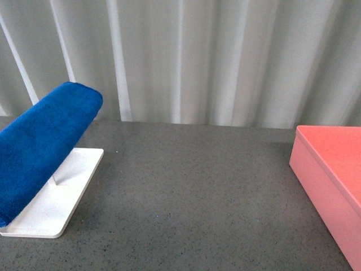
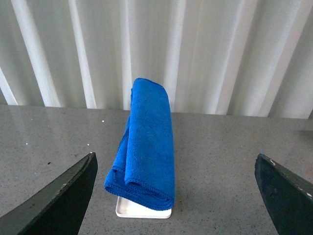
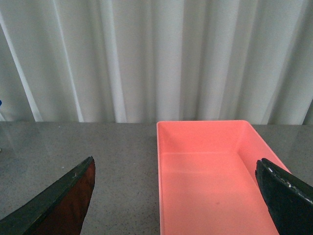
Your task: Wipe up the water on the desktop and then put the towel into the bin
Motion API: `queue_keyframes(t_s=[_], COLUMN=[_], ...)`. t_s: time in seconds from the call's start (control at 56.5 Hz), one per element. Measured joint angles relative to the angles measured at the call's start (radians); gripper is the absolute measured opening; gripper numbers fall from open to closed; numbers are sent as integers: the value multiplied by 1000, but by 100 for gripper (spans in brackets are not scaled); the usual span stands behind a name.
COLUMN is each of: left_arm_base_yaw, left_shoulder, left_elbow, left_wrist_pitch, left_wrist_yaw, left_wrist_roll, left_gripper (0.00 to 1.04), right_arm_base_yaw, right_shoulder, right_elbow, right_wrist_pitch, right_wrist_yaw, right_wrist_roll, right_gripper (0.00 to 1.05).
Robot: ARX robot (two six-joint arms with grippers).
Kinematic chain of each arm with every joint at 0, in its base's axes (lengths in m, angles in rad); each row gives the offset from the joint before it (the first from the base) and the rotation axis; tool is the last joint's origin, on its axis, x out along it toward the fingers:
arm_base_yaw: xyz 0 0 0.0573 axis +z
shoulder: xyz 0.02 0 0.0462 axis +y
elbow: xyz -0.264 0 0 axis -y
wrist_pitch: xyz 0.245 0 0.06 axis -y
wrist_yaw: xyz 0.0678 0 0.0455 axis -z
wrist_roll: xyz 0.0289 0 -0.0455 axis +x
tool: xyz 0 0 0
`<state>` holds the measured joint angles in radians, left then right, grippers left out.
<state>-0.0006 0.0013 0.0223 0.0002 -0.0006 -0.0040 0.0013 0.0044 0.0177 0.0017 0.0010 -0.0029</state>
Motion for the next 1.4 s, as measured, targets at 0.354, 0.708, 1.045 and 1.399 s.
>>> queue_keyframes(t_s=[0.354, 0.708, 1.045, 1.399], left_arm_base_yaw=[-47, 154, 110, 95], left_shoulder=[272, 1255, 1733, 1966], left_elbow=[2, 496, 1017, 1267], left_wrist_pitch=[318, 616, 312, 156], left_wrist_yaw=[-330, 181, 267, 186], left_wrist_roll=[-223, -123, 20, 130], left_gripper=[98, 98, 98, 98], right_arm_base_yaw=[0, 0, 0, 0], right_shoulder=[0, 0, 0, 0], right_elbow=[0, 0, 0, 0], right_wrist_pitch=[0, 0, 0, 0], right_wrist_yaw=[0, 1, 0, 0], right_wrist_roll=[0, 0, 0, 0], right_gripper=[98, 98, 98, 98])
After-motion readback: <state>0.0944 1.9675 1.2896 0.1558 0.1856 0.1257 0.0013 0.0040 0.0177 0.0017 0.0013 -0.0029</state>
